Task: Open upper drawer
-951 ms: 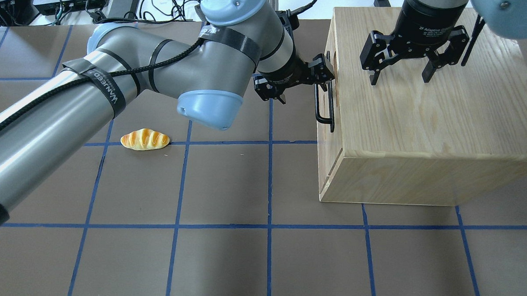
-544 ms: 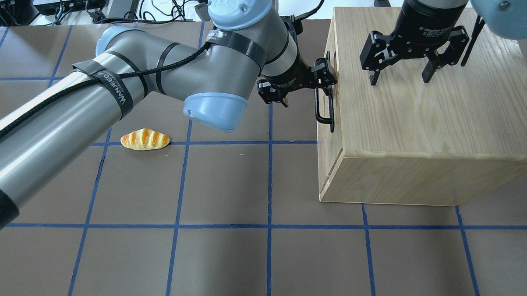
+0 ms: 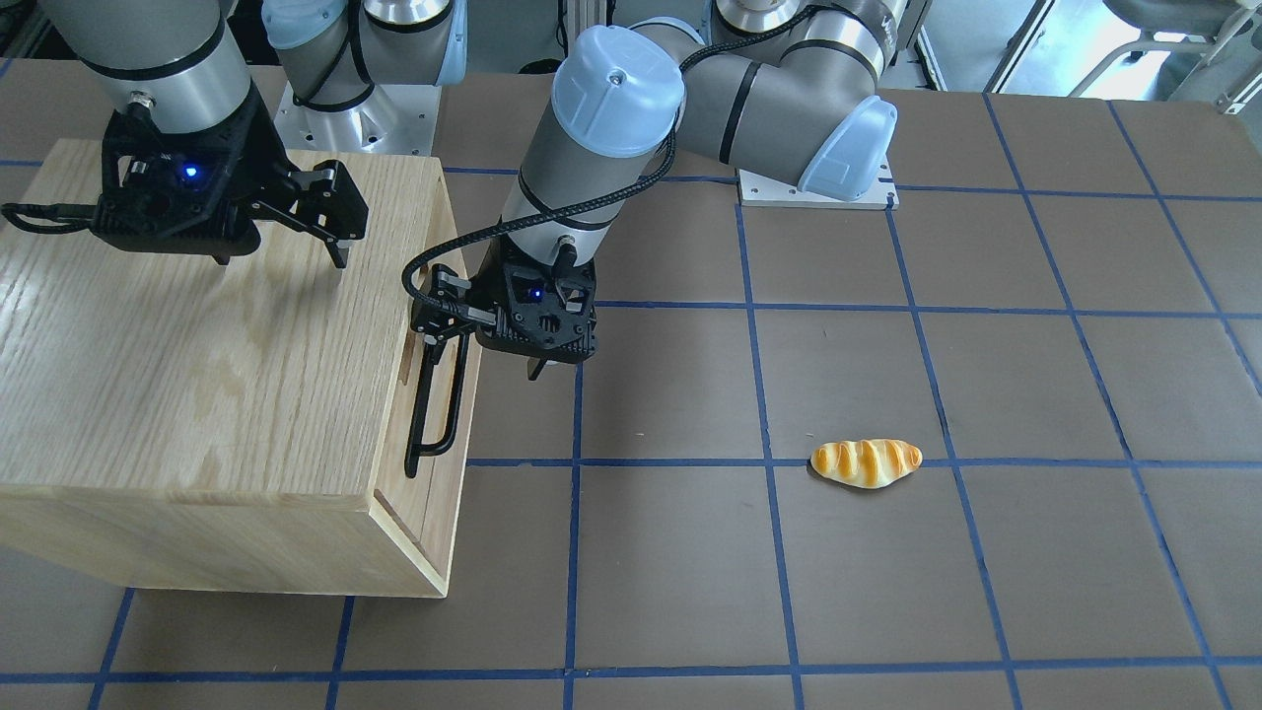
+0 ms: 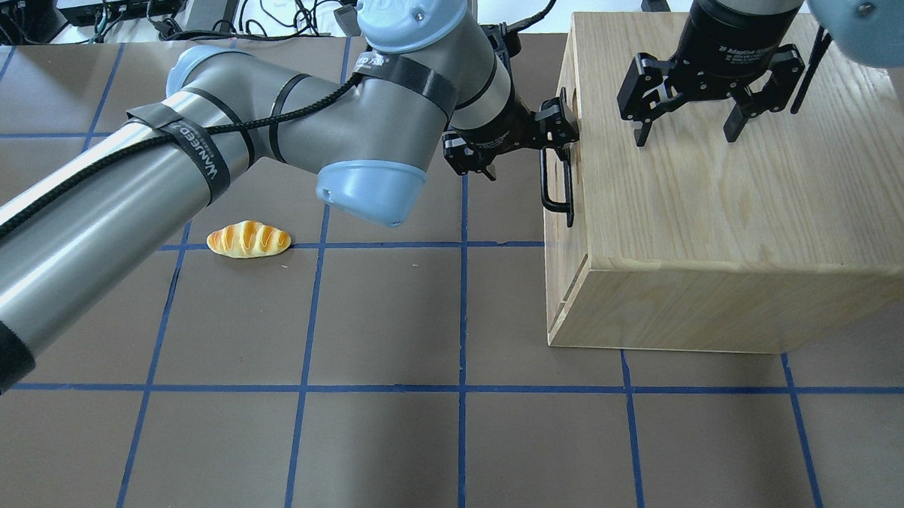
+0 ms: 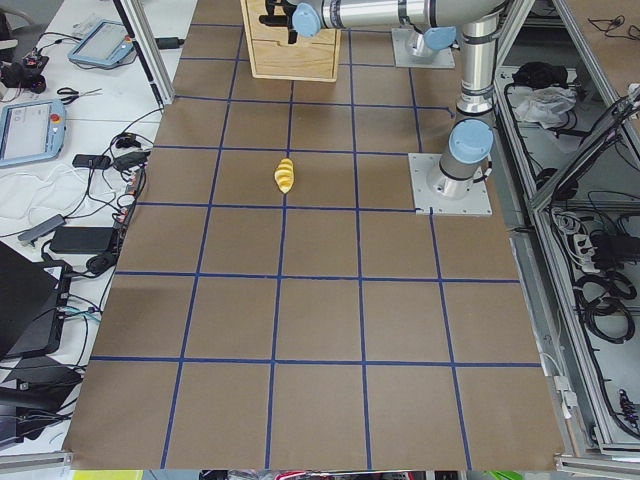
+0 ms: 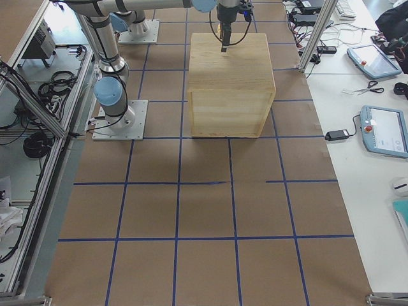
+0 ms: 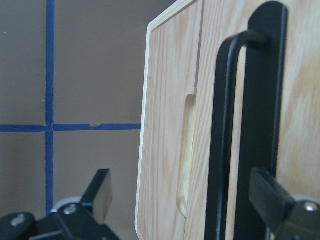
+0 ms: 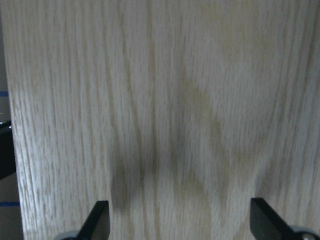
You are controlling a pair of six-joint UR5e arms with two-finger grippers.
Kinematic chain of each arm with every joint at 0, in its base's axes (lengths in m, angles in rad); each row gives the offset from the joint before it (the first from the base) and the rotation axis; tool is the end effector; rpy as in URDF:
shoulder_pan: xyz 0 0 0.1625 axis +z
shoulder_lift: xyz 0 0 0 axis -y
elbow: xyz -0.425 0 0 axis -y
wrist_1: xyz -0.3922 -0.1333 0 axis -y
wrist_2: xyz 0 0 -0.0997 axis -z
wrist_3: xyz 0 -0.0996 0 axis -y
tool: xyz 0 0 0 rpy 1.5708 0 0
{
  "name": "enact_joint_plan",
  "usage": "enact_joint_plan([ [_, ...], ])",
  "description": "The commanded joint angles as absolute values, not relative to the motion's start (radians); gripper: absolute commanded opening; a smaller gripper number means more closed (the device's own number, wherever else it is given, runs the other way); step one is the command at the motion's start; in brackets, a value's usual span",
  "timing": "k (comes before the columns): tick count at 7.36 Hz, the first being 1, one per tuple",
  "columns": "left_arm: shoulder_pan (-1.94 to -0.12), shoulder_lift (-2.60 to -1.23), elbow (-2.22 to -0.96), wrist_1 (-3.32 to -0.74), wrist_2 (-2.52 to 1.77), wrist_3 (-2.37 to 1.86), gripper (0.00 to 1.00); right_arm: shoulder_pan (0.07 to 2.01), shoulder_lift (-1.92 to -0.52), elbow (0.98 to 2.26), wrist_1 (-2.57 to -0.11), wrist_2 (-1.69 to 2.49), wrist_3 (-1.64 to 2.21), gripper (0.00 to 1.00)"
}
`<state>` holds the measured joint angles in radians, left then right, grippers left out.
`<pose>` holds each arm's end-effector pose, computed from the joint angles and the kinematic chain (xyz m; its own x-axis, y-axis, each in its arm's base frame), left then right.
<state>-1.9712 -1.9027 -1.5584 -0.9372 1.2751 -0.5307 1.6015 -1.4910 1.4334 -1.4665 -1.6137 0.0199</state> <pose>-0.3970 -0.5216 0.3813 -0.9171 -0.0502 0.3954 -0.1084 0.9861 -0.1262 0.1449 -0.5162 0.5047 -0.9990 -0.0128 0.0438 -0.0108 0.9989 0.0458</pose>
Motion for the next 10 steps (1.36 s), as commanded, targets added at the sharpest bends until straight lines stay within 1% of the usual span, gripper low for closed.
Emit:
enact_joint_plan([
  [1,-1.971,-1.904,-1.559,-0.937,1.281,-0.528,1.0,1.601,-1.491,1.433,-1.466,-1.614,0.02,1.0],
  [10,-1.967,-1.916,-1.557,-0.939,1.365,-0.46,1.0,1.601,-1.491,1.433,-1.466,-1.614,0.02,1.0],
])
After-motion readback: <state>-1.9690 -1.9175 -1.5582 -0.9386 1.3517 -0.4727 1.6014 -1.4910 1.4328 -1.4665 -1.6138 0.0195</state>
